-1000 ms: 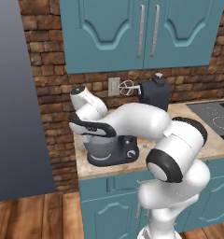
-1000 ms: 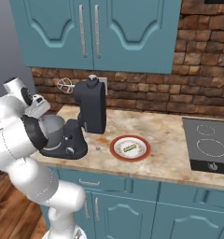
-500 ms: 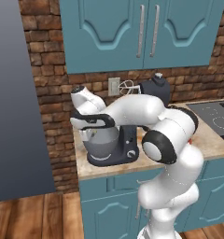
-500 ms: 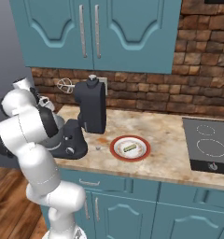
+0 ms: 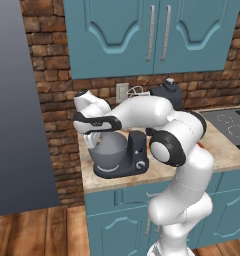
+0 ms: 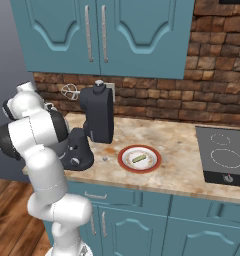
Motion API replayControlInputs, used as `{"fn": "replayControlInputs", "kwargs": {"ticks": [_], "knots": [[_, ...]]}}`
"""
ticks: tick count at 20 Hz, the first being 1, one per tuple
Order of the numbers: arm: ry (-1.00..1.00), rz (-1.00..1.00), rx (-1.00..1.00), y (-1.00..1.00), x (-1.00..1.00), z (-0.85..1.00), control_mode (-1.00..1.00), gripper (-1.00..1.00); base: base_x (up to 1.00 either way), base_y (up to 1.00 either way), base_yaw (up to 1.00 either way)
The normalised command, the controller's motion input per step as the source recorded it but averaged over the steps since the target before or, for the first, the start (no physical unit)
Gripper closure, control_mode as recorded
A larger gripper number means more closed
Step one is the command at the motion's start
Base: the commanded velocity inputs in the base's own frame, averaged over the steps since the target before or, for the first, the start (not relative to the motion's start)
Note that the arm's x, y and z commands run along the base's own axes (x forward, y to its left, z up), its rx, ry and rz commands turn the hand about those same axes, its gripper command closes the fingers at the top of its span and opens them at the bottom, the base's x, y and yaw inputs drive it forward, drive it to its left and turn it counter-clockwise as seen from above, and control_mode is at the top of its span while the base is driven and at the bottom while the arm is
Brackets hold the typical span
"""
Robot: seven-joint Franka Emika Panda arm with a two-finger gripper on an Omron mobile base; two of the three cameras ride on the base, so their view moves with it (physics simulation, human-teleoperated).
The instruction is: Add butter and sugar cubes to the stand mixer bowl and then turn on the stand mixer to begin making frosting.
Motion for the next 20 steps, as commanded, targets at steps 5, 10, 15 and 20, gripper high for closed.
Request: {"fn": "replayControlInputs", "kwargs": {"ticks": [5,10,15,20], "knots": [[-0.01,0.00,0.00,-0.08,-0.17,0.12,-1.00,-1.00,0.00,0.00,0.00],[-0.07,0.00,0.01,-0.05,-0.54,0.49,-1.00,-1.00,0.00,0.00,0.00],[-0.19,0.00,0.04,-0.31,-1.00,0.82,-1.00,-1.00,0.00,0.00,0.00],[-0.12,0.00,0.13,-0.81,-0.88,0.63,-1.00,-1.00,0.00,0.00,0.00]]}}
